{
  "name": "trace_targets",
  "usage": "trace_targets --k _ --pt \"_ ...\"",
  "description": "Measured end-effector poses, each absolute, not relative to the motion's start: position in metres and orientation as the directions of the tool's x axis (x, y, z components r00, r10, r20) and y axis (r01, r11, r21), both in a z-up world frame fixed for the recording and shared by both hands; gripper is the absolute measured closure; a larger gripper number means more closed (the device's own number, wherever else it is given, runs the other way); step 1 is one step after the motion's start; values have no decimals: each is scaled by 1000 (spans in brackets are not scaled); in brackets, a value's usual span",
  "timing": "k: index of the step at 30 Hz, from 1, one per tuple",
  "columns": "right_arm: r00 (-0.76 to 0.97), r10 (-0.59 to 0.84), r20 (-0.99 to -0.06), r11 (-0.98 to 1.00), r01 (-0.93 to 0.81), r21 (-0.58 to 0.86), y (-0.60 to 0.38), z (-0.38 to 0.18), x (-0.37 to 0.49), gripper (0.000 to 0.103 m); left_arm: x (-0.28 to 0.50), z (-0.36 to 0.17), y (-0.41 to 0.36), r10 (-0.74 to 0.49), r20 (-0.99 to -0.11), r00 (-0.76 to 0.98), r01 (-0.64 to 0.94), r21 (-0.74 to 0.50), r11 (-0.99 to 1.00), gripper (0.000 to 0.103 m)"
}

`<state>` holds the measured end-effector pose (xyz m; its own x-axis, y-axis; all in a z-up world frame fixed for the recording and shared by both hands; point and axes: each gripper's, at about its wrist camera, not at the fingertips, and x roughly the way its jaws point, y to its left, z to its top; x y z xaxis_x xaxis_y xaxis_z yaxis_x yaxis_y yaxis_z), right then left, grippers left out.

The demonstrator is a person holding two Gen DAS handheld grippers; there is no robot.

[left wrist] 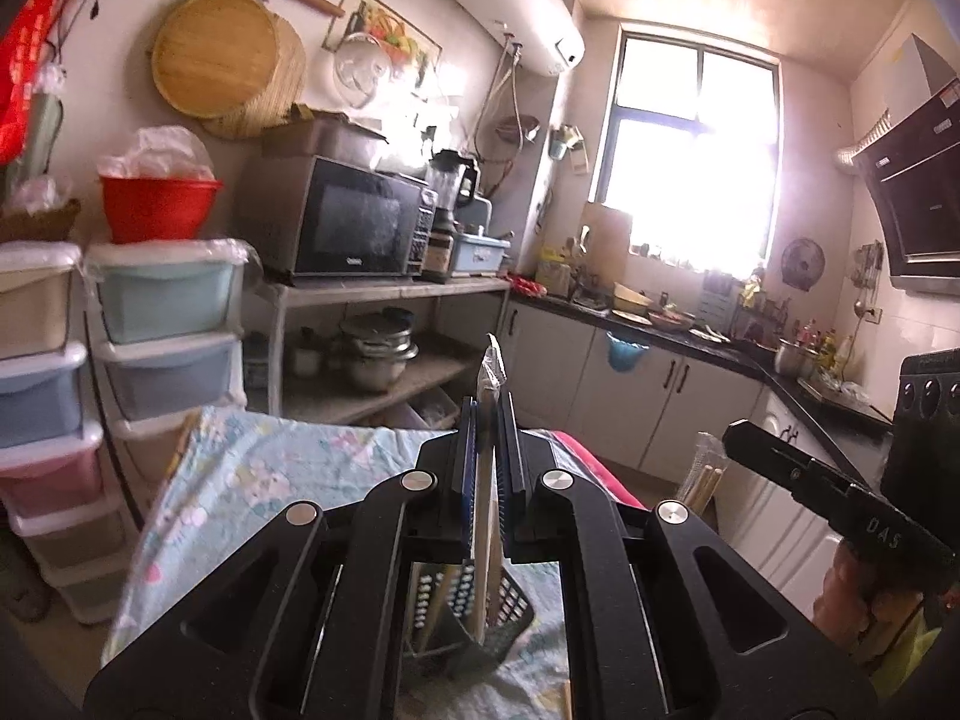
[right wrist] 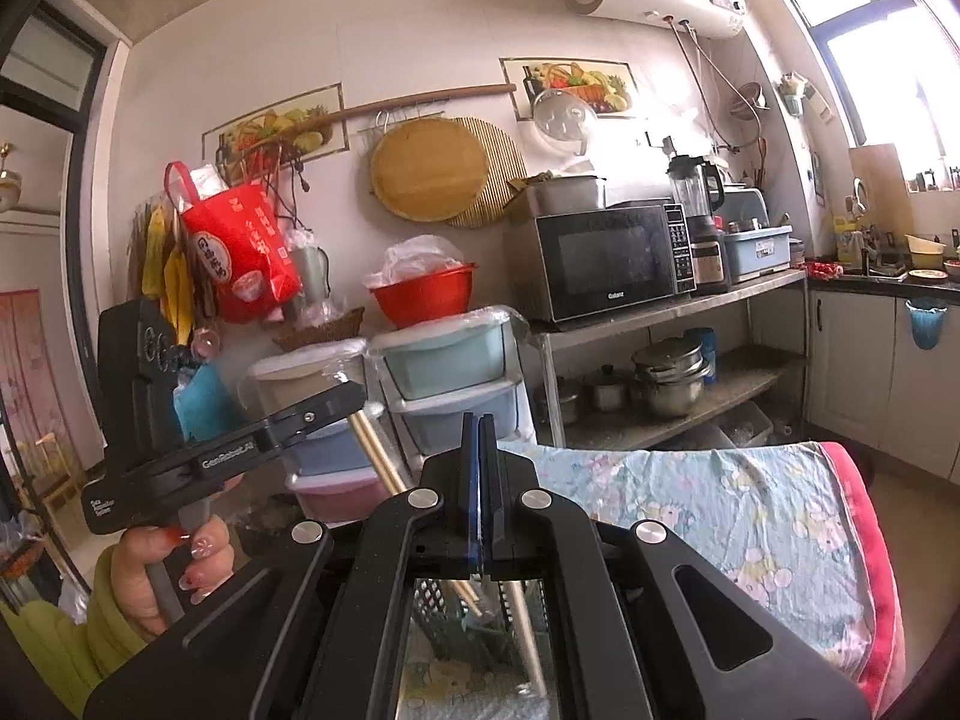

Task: Organize utensils
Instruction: 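Lower the chopstick into the caddy with the right gripper while the left gripper lowers its own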

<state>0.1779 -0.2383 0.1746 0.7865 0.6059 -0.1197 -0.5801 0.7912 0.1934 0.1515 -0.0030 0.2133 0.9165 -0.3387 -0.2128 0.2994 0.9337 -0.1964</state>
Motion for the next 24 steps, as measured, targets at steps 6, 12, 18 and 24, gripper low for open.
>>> trace_targets --k 6,12,18,24 --pt "784 613 -102 787 -593 171 -229 186 184 103 151 219 9 -310 -201 929 274 -186 944 100" --pt "787 609 -101 790 -590 166 -218 195 198 103 154 219 17 -289 -204 935 254 -180 950 100" --pt "789 606 -105 793 -586 166 -213 199 209 102 163 214 25 -271 -216 938 235 -179 955 100" --pt "792 599 -119 798 -577 174 -205 198 229 103 171 202 31 -253 -228 940 214 -182 960 100"
